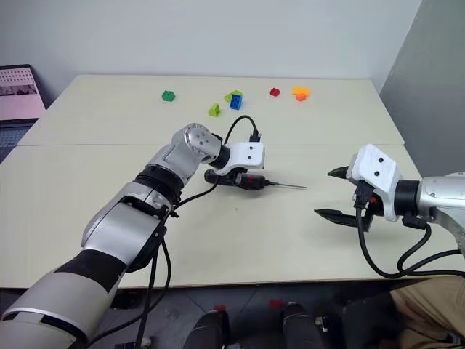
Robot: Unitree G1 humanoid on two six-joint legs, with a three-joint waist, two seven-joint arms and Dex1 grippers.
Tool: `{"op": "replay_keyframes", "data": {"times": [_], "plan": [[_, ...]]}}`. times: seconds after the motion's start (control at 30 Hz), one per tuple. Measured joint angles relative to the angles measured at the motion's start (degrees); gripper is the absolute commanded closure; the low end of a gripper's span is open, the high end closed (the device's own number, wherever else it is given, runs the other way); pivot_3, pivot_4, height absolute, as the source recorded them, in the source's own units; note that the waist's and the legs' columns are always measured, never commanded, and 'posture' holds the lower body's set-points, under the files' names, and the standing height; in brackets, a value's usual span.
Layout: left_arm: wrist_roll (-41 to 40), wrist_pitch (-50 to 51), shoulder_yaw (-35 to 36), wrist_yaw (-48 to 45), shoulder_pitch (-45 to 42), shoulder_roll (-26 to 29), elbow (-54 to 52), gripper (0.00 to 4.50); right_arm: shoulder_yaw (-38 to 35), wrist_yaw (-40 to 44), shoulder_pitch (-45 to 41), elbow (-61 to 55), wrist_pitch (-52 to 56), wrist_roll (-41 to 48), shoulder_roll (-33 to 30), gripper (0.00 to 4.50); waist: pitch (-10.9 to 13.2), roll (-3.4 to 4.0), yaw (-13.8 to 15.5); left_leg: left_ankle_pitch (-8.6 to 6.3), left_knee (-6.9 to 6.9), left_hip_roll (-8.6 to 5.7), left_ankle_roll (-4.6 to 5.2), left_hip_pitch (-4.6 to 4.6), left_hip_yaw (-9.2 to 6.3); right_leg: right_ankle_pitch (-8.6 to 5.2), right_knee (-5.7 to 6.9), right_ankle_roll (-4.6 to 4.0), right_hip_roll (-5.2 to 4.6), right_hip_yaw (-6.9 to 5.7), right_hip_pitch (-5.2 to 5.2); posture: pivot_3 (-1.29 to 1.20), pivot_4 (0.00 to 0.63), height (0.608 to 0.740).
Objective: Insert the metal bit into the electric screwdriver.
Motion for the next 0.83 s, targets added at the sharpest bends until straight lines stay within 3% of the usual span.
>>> {"op": "replay_keyframes", "data": {"times": [0.03,0.2,0.3,0.43,0.53,0.63,0.83], "plan": [[-0.18,0.15,0.5,-0.4,-0.05,0.52,-0.4,0.02,0.03,0.09,0.0,0.14,-0.12,-0.07,0.02,0.0,0.0,0.0,0.0,0.0,0.0,0.0,0.0,0.0,0.0,0.0,0.02,0.0,0.0,0.0,0.0,0.0,0.15,0.74],[-5.54,5.96,6.33,-3.51,-0.08,6.47,-9.55,0.02,1.12,0.25,0.02,1.3,-1.1,-1.34,0.53,0.0,0.0,0.0,-0.11,0.0,0.0,0.01,0.0,0.02,-0.01,0.0,0.06,0.0,0.0,-0.01,0.0,0.0,0.15,0.74],[-9.27,11.18,10.92,-5.55,2.49,13.73,-19.91,0.02,1.21,0.06,0.33,1.75,-2.22,-2.27,1.87,0.0,-0.01,0.02,-0.61,0.0,-0.02,0.03,0.0,0.06,-0.03,-0.01,0.12,-0.01,0.0,-0.03,0.01,0.0,0.15,0.74],[-13.9,16.29,16.72,-8.62,15.49,24.94,-33.25,0.02,1.42,0.0,3.57,2.32,-4.58,-3.88,3.19,0.0,-0.02,0.04,-1.01,0.0,-0.01,0.04,0.0,0.25,-0.02,-0.09,0.52,-0.09,0.0,-0.02,-0.01,0.0,0.15,0.74],[-17.44,22.64,19.87,-9.79,26.31,30.44,-43.23,0.02,1.47,0.22,5.4,3.94,-6.14,-4.88,3.43,0.0,0.0,0.0,-0.6,0.02,0.08,0.05,-0.03,0.24,-0.08,-0.14,0.66,-0.13,0.0,-0.1,0.01,0.0,0.15,0.74],[-20.08,26.94,23.73,-8.78,34.48,34.1,-50.22,0.02,0.64,0.5,5.46,5.02,-7.65,-4.97,3.71,0.0,0.02,-0.05,0.04,0.04,0.3,0.05,-0.04,0.27,-0.08,-0.28,0.69,-0.44,-0.01,-0.12,0.12,0.0,0.15,0.74],[-27.03,34.55,28.45,-6.69,43.23,34.57,-58.04,0.02,0.21,1.86,5.66,7.97,-9.98,-5.41,3.79,0.0,0.04,-0.07,0.62,0.03,0.66,0.04,-0.04,0.71,-0.06,-0.29,0.66,-0.47,-0.05,-0.09,0.69,0.0,0.15,0.74]]}}
